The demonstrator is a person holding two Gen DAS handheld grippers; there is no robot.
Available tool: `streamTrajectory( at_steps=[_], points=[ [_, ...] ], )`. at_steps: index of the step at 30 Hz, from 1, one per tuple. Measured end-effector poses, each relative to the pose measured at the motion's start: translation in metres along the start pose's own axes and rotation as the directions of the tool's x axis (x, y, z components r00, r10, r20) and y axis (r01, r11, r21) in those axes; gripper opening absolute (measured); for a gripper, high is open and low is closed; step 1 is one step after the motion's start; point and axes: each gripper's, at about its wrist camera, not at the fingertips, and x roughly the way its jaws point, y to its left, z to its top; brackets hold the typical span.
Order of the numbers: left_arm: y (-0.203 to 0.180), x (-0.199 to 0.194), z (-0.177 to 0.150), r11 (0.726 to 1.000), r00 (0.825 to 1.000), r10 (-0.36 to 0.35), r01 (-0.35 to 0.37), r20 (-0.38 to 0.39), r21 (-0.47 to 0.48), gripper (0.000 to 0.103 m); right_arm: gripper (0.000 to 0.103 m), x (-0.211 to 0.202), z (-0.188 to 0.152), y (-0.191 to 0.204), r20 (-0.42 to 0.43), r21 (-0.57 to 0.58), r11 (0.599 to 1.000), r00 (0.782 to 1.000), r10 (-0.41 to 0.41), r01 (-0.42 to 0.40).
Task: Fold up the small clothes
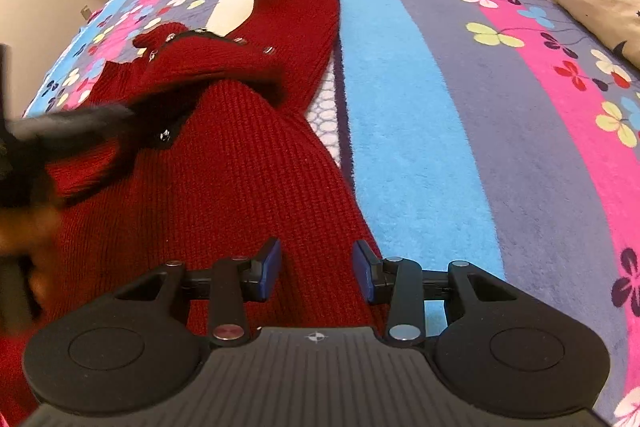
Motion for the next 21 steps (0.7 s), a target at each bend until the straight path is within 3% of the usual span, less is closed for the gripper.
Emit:
streamTrajectory(
  at_steps=[1,2,3,4,5,7,9,10,12,13,14,15,16,17,18,19,21],
  points=[
    [0.031,0.000,0.001,0.996,0.997,0.080,-0.080,-0.001,-0.028,0.011,0.041,0.000,0.000,0.001,-0.002,-0.003,1.000,1.000,0.001,-0.001],
    [0.072,0.001,0.000,0.979,0.983,0.183,-0.184,-0.022,-0.083,0.011,0.041,0.001,-0.001,0.001,-0.002,-0.008,1.000,1.000,0.000,0.000],
    [0.108,0.001,-0.003,0.950,0.959,0.280,-0.285,-0.054,-0.130,0.011,0.041,0.001,-0.001,0.002,-0.001,-0.011,1.000,1.000,-0.003,0.003],
    [0.149,0.001,-0.009,0.903,0.917,0.386,-0.398,-0.101,-0.164,0.011,0.041,0.000,0.000,0.001,0.001,-0.012,1.000,1.000,-0.006,0.006],
    [0.188,0.002,-0.017,0.841,0.855,0.496,-0.517,-0.152,-0.161,0.011,0.041,0.000,0.000,0.000,0.005,-0.012,1.000,1.000,-0.010,0.010],
    [0.241,0.004,-0.035,0.741,0.737,0.646,-0.668,-0.199,-0.070,0.011,0.041,0.000,0.000,0.000,0.009,-0.015,1.000,1.000,-0.022,0.022],
    [0.275,0.005,-0.051,0.679,0.662,0.708,-0.734,-0.247,-0.020,0.014,0.041,0.001,0.000,0.000,0.011,-0.019,0.999,0.999,-0.032,0.032],
    [0.287,0.004,-0.057,0.669,0.650,0.705,-0.742,-0.283,-0.038,0.019,0.041,0.002,0.000,0.001,0.011,-0.022,0.999,0.999,-0.037,0.037],
    [0.293,-0.004,-0.066,0.666,0.662,0.684,-0.738,-0.306,-0.107,0.048,0.041,0.005,0.000,0.003,0.010,-0.027,0.999,0.999,-0.047,0.047],
    [0.282,-0.013,-0.069,0.685,0.695,0.670,-0.714,-0.261,-0.146,0.052,0.041,0.007,0.000,0.005,0.007,-0.033,0.998,0.999,-0.053,0.053],
    [0.267,-0.019,-0.072,0.722,0.741,0.641,-0.671,-0.202,-0.168,0.056,0.041,0.010,-0.001,0.008,0.005,-0.040,0.998,0.998,-0.057,0.057],
    [0.248,-0.025,-0.075,0.779,0.800,0.585,-0.600,-0.135,-0.181,0.057,0.041,0.012,-0.002,0.010,0.003,-0.048,0.997,0.998,-0.062,0.062],
    [0.223,-0.030,-0.079,0.853,0.876,0.477,-0.480,-0.064,-0.205,0.057,0.042,0.015,-0.003,0.013,0.000,-0.058,0.996,0.998,-0.069,0.069],
    [0.204,-0.032,-0.083,0.907,0.934,0.357,-0.351,-0.016,-0.234,0.057,0.042,0.017,-0.004,0.015,-0.002,-0.067,0.995,0.997,-0.078,0.078],
    [0.187,-0.032,-0.086,0.936,0.967,0.253,-0.241,0.014,-0.258,0.057,0.042,0.019,-0.005,0.017,-0.002,-0.077,0.993,0.996,-0.086,0.086],
    [0.168,-0.030,-0.091,0.952,0.989,0.141,-0.123,0.044,-0.281,0.057,0.042,0.021,-0.006,0.019,0.000,-0.087,0.992,0.996,-0.093,0.093],
    [0.139,-0.022,-0.101,0.959,0.995,0.083,-0.063,0.062,-0.278,0.057,0.043,0.022,-0.007,0.020,0.008,-0.100,0.990,0.995,-0.098,0.099]
  ],
)
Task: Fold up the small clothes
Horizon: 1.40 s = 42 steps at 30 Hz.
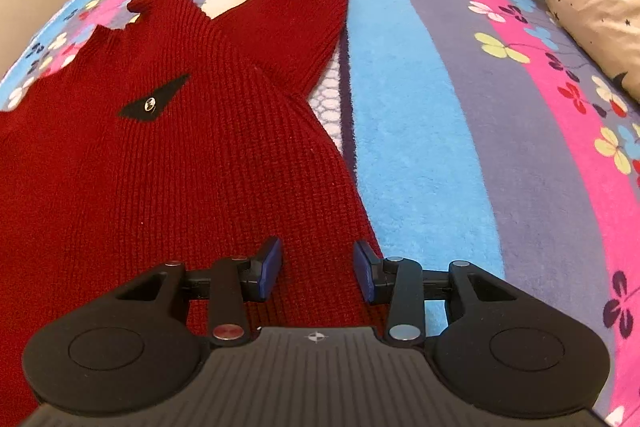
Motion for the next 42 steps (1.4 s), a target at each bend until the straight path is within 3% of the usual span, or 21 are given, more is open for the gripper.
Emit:
streamTrajectory(
  at_steps=[3,5,6,9,12,16,20,23,30,34,37,40,41,42],
  points=[
    [-0.015,0.017,-0.043,0.998,0.998,0.040,-0.038,-0.041,0.052,0.057,0.042,-0.003,0.001,-0.007,0.042,0.037,0.999,0.999,0.033,-0.035],
    [-0.007,0.008,-0.062,0.999,0.999,0.035,-0.035,0.042,-0.006,0.058,0.042,-0.007,0.005,-0.014,0.084,0.066,0.996,0.995,0.053,-0.059],
    [-0.005,0.005,-0.063,0.998,0.996,0.056,-0.054,0.067,-0.028,0.059,0.042,-0.009,0.008,-0.018,0.113,0.082,0.994,0.992,0.061,-0.070],
    [-0.002,0.018,-0.063,0.999,0.998,0.035,-0.034,0.043,-0.026,0.060,0.040,-0.009,0.023,-0.030,0.195,0.113,0.988,0.977,0.085,-0.109],
    [-0.003,0.024,-0.064,0.999,0.997,0.045,-0.045,0.059,-0.006,0.061,0.029,0.005,0.044,-0.042,0.261,0.145,0.975,0.957,0.127,-0.169],
    [-0.009,0.025,-0.067,0.998,0.995,0.058,-0.059,0.077,0.011,0.061,0.032,0.041,0.071,-0.058,0.310,0.189,0.950,0.933,0.183,-0.249],
    [-0.009,0.016,-0.078,0.999,0.996,0.050,-0.050,0.080,0.004,0.061,0.036,0.083,0.101,-0.073,0.328,0.249,0.911,0.914,0.239,-0.328],
    [-0.008,0.016,-0.079,0.999,0.995,0.044,-0.044,0.088,-0.004,0.061,0.047,0.117,0.130,-0.079,0.334,0.282,0.890,0.907,0.257,-0.357],
    [-0.009,0.015,-0.083,0.999,0.995,0.044,-0.044,0.092,-0.002,0.061,0.048,0.185,0.203,-0.105,0.380,0.440,0.765,0.869,0.317,-0.471],
    [-0.009,0.012,-0.084,0.999,0.995,0.045,-0.045,0.093,-0.002,0.061,0.048,0.208,0.234,-0.108,0.378,0.471,0.732,0.862,0.337,-0.493],
    [-0.009,0.011,-0.085,0.999,0.995,0.044,-0.044,0.094,-0.003,0.061,0.048,0.218,0.254,-0.103,0.361,0.469,0.745,0.873,0.328,-0.474],
    [-0.011,0.011,-0.086,0.999,0.994,0.049,-0.049,0.098,0.001,0.061,0.047,0.221,0.268,-0.089,0.338,0.429,0.794,0.892,0.301,-0.431],
    [-0.011,0.011,-0.085,0.999,0.994,0.049,-0.050,0.098,0.002,0.061,0.042,0.220,0.270,-0.083,0.331,0.410,0.815,0.900,0.285,-0.409],
    [-0.011,0.011,-0.085,0.999,0.994,0.049,-0.049,0.098,0.001,0.061,0.021,0.217,0.272,-0.078,0.322,0.387,0.836,0.906,0.274,-0.390]
  ],
)
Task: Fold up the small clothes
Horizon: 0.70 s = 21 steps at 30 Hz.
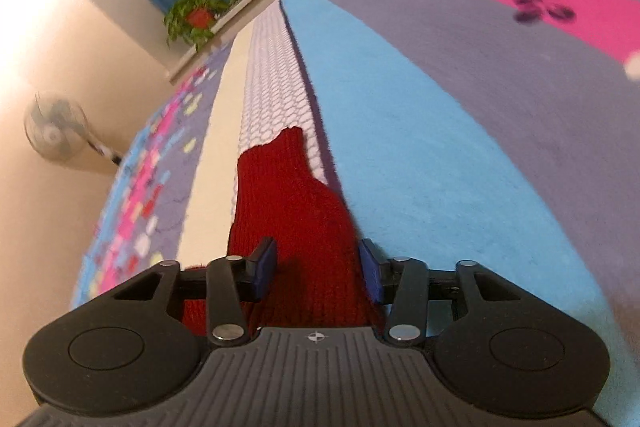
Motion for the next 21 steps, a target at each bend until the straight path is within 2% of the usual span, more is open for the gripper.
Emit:
streamTrajectory(
  at_steps=[1,2,4,6,7,8,9,11,12,14,16,17,20,21],
  points=[
    [0.000,0.000,0.000,1.000,1.000,-0.001,0.001,0.000,0.000,0.061,0.015,0.000,0.001,0.004,-0.012,-0.022,1.000,1.000,-0.007,0.007],
    [-0.001,0.000,0.000,1.000,1.000,-0.001,0.001,0.000,0.000,0.061,0.015,-0.004,0.003,0.007,-0.014,-0.026,1.000,1.000,-0.012,0.012],
    [0.000,0.000,0.000,1.000,1.000,0.000,0.000,0.000,0.001,0.061,0.013,-0.028,0.011,0.007,0.042,-0.012,0.999,0.999,-0.033,0.033],
    [0.000,-0.001,0.000,1.000,1.000,0.001,-0.001,0.000,0.001,0.061,0.012,-0.072,0.022,0.004,0.148,0.013,0.999,0.988,-0.051,0.049],
    [0.000,-0.001,0.000,1.000,1.000,0.001,-0.001,0.000,0.001,0.061,0.012,-0.100,0.026,0.002,0.235,0.022,0.996,0.967,-0.094,0.092],
    [0.000,-0.001,0.000,1.000,1.000,0.002,-0.002,0.000,0.002,0.061,0.012,-0.133,0.027,-0.003,0.340,0.047,0.988,0.928,-0.155,0.148],
    [0.000,-0.001,0.000,1.000,1.000,0.003,-0.003,0.001,0.003,0.061,0.012,-0.173,0.025,-0.011,0.455,0.094,0.975,0.862,-0.223,0.202],
    [0.000,-0.001,0.000,1.000,1.000,0.003,-0.003,0.000,0.005,0.061,0.012,-0.223,0.017,-0.035,0.559,0.173,0.931,0.746,-0.361,0.320],
    [0.000,-0.002,0.000,1.000,1.000,0.003,-0.003,0.000,0.005,0.061,0.013,-0.234,0.014,-0.052,0.559,0.188,0.898,0.708,-0.432,0.399],
    [0.000,-0.002,0.001,1.000,1.000,0.004,-0.004,-0.002,0.007,0.061,0.013,-0.240,0.007,-0.095,0.474,0.193,0.844,0.705,-0.527,0.501],
    [-0.001,-0.002,0.001,1.000,1.000,0.005,-0.005,-0.004,0.009,0.061,0.016,-0.254,-0.005,-0.140,0.384,0.278,0.774,0.673,-0.632,0.569],
    [-0.001,-0.002,0.002,1.000,1.000,0.006,-0.006,-0.004,0.010,0.061,0.016,-0.264,-0.012,-0.160,0.344,0.324,0.764,0.683,-0.644,0.557],
    [0.000,-0.002,0.002,1.000,1.000,0.006,-0.006,-0.003,0.010,0.061,0.020,-0.291,-0.039,-0.207,0.282,0.430,0.795,0.773,-0.568,0.428],
    [-0.001,-0.002,0.002,1.000,1.000,0.007,-0.007,-0.003,0.012,0.061,0.027,-0.295,-0.046,-0.215,0.281,0.437,0.805,0.790,-0.546,0.401]
  ],
)
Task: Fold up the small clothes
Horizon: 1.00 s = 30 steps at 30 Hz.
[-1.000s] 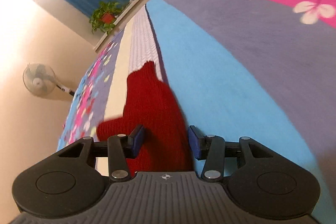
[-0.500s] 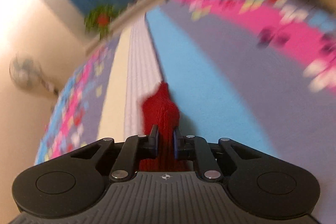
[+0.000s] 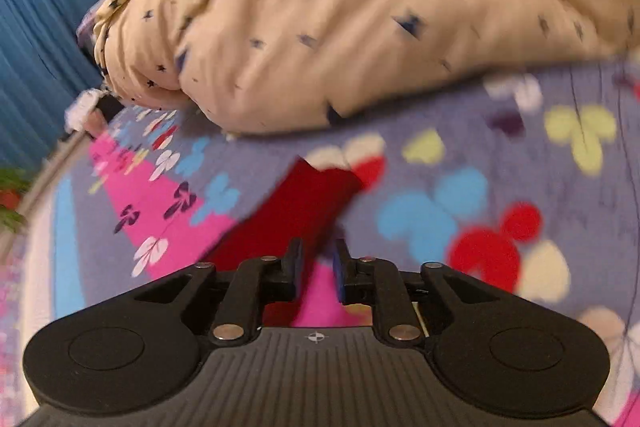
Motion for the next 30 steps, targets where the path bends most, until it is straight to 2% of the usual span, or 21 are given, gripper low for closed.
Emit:
streamTrajectory(
  at_steps=[2,6,10,11,12,13,14,15,17,18,19,20,21,22,23,25,26,27,28,29,30],
  points=[
    [0.001,0.000,0.000,1.000,1.000,0.000,0.000,-0.001,0.001,0.061,0.038,-0.002,-0.004,-0.018,-0.012,0.017,0.999,0.999,0.044,-0.044],
    [0.001,0.000,0.000,1.000,1.000,0.002,-0.002,-0.001,0.003,0.061,0.044,0.013,-0.005,-0.026,-0.053,0.105,0.985,0.988,0.145,-0.139],
    [0.001,0.000,0.000,1.000,1.000,0.002,-0.002,-0.001,0.003,0.061,0.044,0.042,-0.004,0.003,-0.089,0.069,0.983,0.981,0.173,-0.167],
    [0.001,0.000,0.001,1.000,1.000,0.002,-0.002,-0.002,0.004,0.061,0.037,0.046,-0.005,0.011,-0.090,0.048,0.987,0.983,0.158,-0.154],
    [0.000,0.000,0.001,1.000,1.000,0.004,-0.004,-0.002,0.007,0.061,0.011,0.047,-0.004,0.019,-0.074,0.017,0.992,0.990,0.122,-0.121],
    [-0.001,0.000,0.001,1.000,1.000,0.005,-0.005,-0.002,0.009,0.061,0.010,0.042,-0.002,0.028,-0.030,-0.013,0.998,0.997,0.069,-0.069],
    [-0.001,0.000,0.001,1.000,1.000,0.005,-0.005,-0.003,0.008,0.061,0.009,0.031,0.001,0.032,0.044,-0.002,0.999,0.998,0.053,-0.053],
    [-0.001,0.000,0.001,1.000,1.000,0.004,-0.004,-0.003,0.008,0.061,0.009,0.019,0.004,0.037,0.114,-0.004,0.999,0.993,0.044,-0.044],
    [0.000,0.000,0.001,1.000,1.000,0.005,-0.005,-0.004,0.010,0.061,0.009,0.004,0.003,0.048,0.227,-0.071,0.993,0.971,-0.076,0.094],
    [0.000,0.000,0.002,1.000,1.000,0.005,-0.005,-0.007,0.009,0.061,0.008,0.002,0.003,0.047,0.243,-0.065,0.981,0.956,-0.164,0.185],
    [0.000,0.001,0.003,1.000,1.000,0.003,-0.003,-0.011,0.010,0.061,0.000,0.003,0.002,0.044,0.235,-0.049,0.964,0.941,-0.243,0.261],
    [0.000,0.002,0.004,1.000,1.000,0.001,-0.001,-0.020,0.012,0.061,0.000,0.005,0.002,0.040,0.209,-0.032,0.944,0.926,-0.314,0.328],
    [0.001,0.003,0.006,1.000,0.999,-0.003,0.003,-0.033,0.014,0.061,0.000,0.009,0.003,0.035,0.159,-0.034,0.940,0.931,-0.329,0.338],
    [0.002,0.004,0.008,1.000,0.999,-0.009,0.009,-0.046,0.011,0.061,0.000,0.011,0.004,0.032,0.097,-0.046,0.948,0.946,-0.309,0.314],
    [0.003,0.006,0.010,1.000,0.998,-0.014,0.014,-0.057,0.008,0.061,0.003,0.004,0.004,0.033,0.080,-0.065,0.948,0.948,-0.308,0.313],
    [0.005,0.008,0.016,1.000,0.996,-0.022,0.023,-0.088,0.004,0.061,0.008,-0.034,-0.008,0.044,0.157,-0.131,0.945,0.947,-0.279,0.301],
    [0.006,0.009,0.020,1.000,0.994,-0.024,0.025,-0.109,0.009,0.061,0.010,-0.050,-0.018,0.049,0.152,-0.191,0.950,0.964,-0.220,0.247],
    [0.005,0.008,0.023,0.999,0.991,-0.026,0.028,-0.128,0.016,0.061,0.019,-0.067,-0.030,0.055,0.106,-0.256,0.955,0.986,-0.129,0.152],
    [0.006,0.007,0.027,0.999,0.986,-0.032,0.037,-0.166,0.032,0.061,0.030,-0.082,-0.042,0.058,0.039,-0.302,0.952,0.998,-0.041,0.051],
    [0.006,0.003,0.029,0.998,0.981,-0.035,0.045,-0.189,0.050,0.062,0.035,-0.099,-0.056,0.061,-0.039,-0.341,0.939,0.998,0.041,-0.052],
    [0.007,-0.005,0.031,0.995,0.976,-0.038,0.057,-0.214,0.082,0.063,0.044,-0.118,-0.073,0.063,-0.113,-0.376,0.915,0.987,0.111,-0.145]
  ],
)
